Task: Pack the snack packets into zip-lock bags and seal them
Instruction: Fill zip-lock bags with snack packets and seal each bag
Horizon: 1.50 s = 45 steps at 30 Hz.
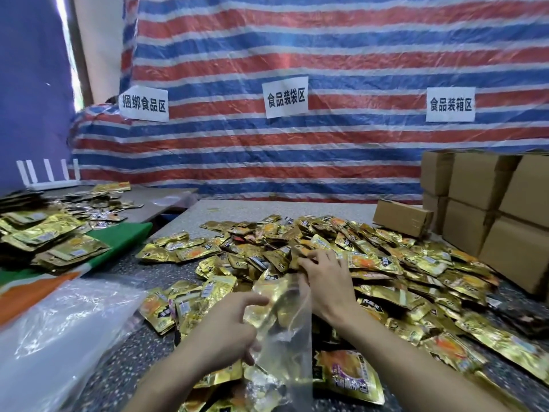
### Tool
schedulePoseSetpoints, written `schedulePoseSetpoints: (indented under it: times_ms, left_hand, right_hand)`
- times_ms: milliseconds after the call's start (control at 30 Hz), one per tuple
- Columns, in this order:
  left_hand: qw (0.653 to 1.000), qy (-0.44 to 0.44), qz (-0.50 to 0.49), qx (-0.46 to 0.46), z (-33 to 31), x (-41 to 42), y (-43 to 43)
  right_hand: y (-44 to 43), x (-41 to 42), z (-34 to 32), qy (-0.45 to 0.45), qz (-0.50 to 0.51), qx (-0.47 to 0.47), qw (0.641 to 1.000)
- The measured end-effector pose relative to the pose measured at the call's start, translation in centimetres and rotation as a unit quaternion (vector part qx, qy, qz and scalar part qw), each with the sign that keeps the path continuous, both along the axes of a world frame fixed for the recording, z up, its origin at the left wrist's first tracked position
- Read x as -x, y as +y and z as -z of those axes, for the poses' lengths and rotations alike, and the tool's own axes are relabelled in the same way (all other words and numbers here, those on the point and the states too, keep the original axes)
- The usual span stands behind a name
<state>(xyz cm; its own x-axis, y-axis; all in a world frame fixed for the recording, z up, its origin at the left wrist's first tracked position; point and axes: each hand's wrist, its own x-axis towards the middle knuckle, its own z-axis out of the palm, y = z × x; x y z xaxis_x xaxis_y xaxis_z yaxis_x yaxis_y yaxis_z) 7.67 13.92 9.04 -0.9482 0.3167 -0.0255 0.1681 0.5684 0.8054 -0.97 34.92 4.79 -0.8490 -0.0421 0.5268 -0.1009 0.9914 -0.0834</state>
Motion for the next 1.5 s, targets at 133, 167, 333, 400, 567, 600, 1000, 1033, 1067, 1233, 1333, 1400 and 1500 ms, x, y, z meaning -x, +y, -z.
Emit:
schedulePoseSetpoints:
  times_ms: [133, 167, 333, 400, 567, 600, 1000, 1033, 1067, 1233, 1333, 1400, 1500]
  left_hand:
    - [1.000, 0.016, -0.007, -0.015, 0.7, 0.2, 0.2]
    - [1.000, 0.018, -0.004, -0.024, 0.7, 0.3, 0.3]
    - [0.996, 0.016, 0.002, -0.091, 0.6, 0.6, 2.0]
    - [0.995, -0.002, -0.008, -0.104, 0.4, 0.5, 2.9]
    - [0.987, -0.036, -0.050, -0.151, 0.4, 0.3, 5.2]
    - [0.982, -0.044, -0.061, -0.172, 0.4, 0.3, 5.5]
    - [0.944, -0.031, -0.078, -0.318, -1.1, -1.3, 7.5]
    - [0.936, -0.035, -0.089, -0.339, -1.3, -1.5, 7.8]
    - [0.929, -0.039, -0.099, -0.355, -1.5, -1.5, 7.8]
    - [0.966, 0.057, -0.075, -0.240, -1.8, -1.6, 5.7]
    - [0.956, 0.263, -0.125, -0.046, -1.6, -0.5, 4.0]
    - [0.979, 0.195, -0.050, -0.039, -1.8, 0.5, 3.8]
    - [0.995, 0.093, 0.039, 0.020, -2.1, 1.2, 4.1]
  right_hand:
    - [1.1, -0.4, -3.1, 0.136, -0.041, 0.157, 0.977]
    - [1.5, -0.5, -4.1, 0.147, -0.042, 0.199, 0.968]
    - [3.1, -2.7, -9.1, 0.160, -0.037, 0.347, 0.923]
    - [3.3, -4.1, -10.9, 0.161, -0.052, 0.416, 0.894]
    - [2.8, -7.2, -13.3, 0.085, -0.095, 0.573, 0.809]
    - [2.6, -7.7, -13.2, 0.050, -0.105, 0.588, 0.801]
    - [1.0, -10.3, -8.1, -0.037, -0.062, 0.448, 0.891]
    - [0.6, -10.3, -8.0, -0.077, -0.070, 0.506, 0.857]
    - [0.4, -10.3, -7.9, -0.114, -0.080, 0.545, 0.827]
    - [2.3, -10.8, -8.8, -0.203, -0.129, 0.473, 0.847]
    - [3.1, -11.3, -9.4, -0.222, -0.146, 0.400, 0.877]
    - [3.0, -11.4, -9.7, -0.228, -0.151, 0.375, 0.886]
    - [3.4, -11.7, -10.0, -0.253, -0.153, 0.353, 0.888]
